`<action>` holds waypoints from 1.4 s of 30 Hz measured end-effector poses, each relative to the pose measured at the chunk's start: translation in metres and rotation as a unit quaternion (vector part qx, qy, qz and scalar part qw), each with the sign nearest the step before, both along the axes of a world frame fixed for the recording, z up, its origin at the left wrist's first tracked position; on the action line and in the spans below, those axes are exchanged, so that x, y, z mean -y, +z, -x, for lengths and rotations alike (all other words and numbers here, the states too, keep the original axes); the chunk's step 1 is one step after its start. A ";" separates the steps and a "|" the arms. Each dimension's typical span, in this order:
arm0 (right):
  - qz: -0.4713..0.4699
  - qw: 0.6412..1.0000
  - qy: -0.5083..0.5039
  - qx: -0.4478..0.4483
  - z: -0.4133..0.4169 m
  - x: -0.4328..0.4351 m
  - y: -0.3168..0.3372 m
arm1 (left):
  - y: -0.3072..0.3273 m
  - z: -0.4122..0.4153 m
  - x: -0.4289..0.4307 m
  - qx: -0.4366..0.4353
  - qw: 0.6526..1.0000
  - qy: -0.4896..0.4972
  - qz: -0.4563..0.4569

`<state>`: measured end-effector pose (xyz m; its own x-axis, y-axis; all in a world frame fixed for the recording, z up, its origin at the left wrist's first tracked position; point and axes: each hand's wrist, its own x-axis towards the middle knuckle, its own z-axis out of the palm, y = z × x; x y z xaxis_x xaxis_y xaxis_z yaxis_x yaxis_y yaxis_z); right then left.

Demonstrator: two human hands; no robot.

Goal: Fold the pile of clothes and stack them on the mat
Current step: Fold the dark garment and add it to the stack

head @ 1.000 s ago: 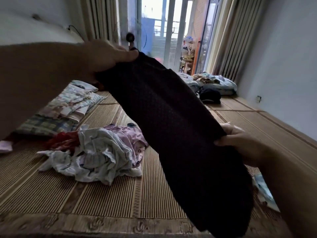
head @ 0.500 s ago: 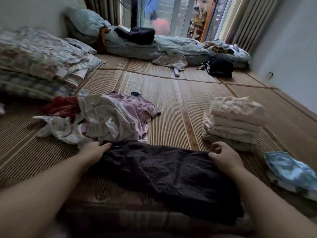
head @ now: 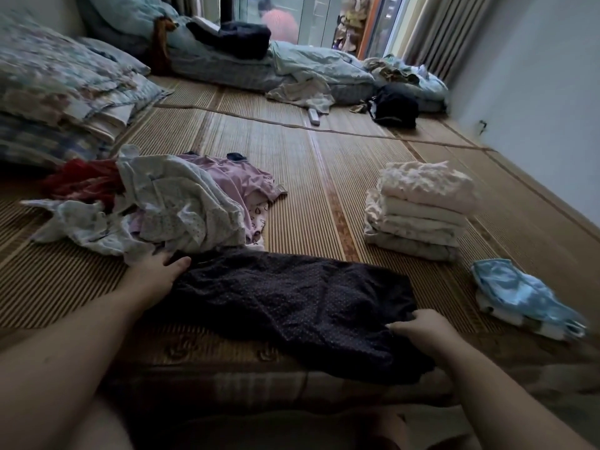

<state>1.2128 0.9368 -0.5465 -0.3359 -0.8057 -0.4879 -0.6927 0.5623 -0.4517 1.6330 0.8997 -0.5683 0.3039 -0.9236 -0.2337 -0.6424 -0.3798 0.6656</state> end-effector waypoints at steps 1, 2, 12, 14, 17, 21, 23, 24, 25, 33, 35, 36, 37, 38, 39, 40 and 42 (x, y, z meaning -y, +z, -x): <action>0.007 1.000 0.004 -0.004 -0.001 0.001 0.003 | 0.001 0.001 -0.001 -0.003 1.000 0.000 0.005; 0.019 1.000 0.002 -0.007 -0.001 0.002 0.006 | 0.003 0.003 -0.003 -0.009 1.000 0.006 0.008; 0.206 0.971 0.016 -0.123 0.010 0.025 0.080 | 0.005 0.045 -0.011 -0.085 0.996 -0.013 0.023; 0.247 0.955 0.060 -0.153 -0.014 0.028 0.090 | 0.005 0.046 -0.010 -0.090 0.996 -0.020 0.015; 0.250 0.945 0.152 -0.145 -0.060 0.023 0.094 | 0.003 0.042 -0.009 -0.097 0.995 -0.018 0.007; 0.057 0.963 0.260 -0.053 -0.106 0.014 0.076 | 0.004 0.043 -0.009 -0.106 0.994 -0.011 0.006; -0.044 0.945 0.313 -0.080 -0.116 0.012 0.061 | 0.002 0.041 -0.009 -0.116 0.993 -0.002 0.007; -0.076 0.938 0.328 -0.081 -0.117 0.010 0.054 | 0.002 0.041 -0.009 -0.119 0.993 0.001 0.007; -0.091 0.938 0.329 -0.059 -0.116 0.009 0.049 | 0.001 0.041 -0.009 -0.121 0.993 0.003 0.006; 0.225 0.935 -0.022 0.273 -0.075 0.014 0.054 | -0.002 0.038 -0.005 -0.150 0.988 0.015 -0.009; 0.212 0.969 0.009 0.129 -0.071 0.017 0.045 | -0.002 0.037 -0.005 -0.155 0.988 0.017 -0.009; 0.193 0.978 0.058 0.050 -0.071 0.018 0.039 | -0.002 0.038 -0.005 -0.154 0.988 0.016 -0.008; 0.175 0.978 0.111 -0.008 -0.076 0.018 0.033 | -0.001 0.038 -0.005 -0.150 0.989 0.015 -0.006; 0.175 0.972 0.155 -0.041 -0.084 0.019 0.029 | 0.000 0.038 -0.006 -0.144 0.989 0.014 -0.005; 0.187 0.964 0.183 -0.039 -0.093 0.020 0.026 | 0.001 0.039 -0.007 -0.139 0.990 0.014 -0.004; 0.207 0.957 0.205 -0.011 -0.104 0.023 0.023 | 0.002 0.040 -0.007 -0.136 0.991 0.013 -0.004; 0.221 0.942 0.216 0.129 -0.126 0.029 0.022 | 0.002 0.040 -0.008 -0.131 0.991 0.011 -0.001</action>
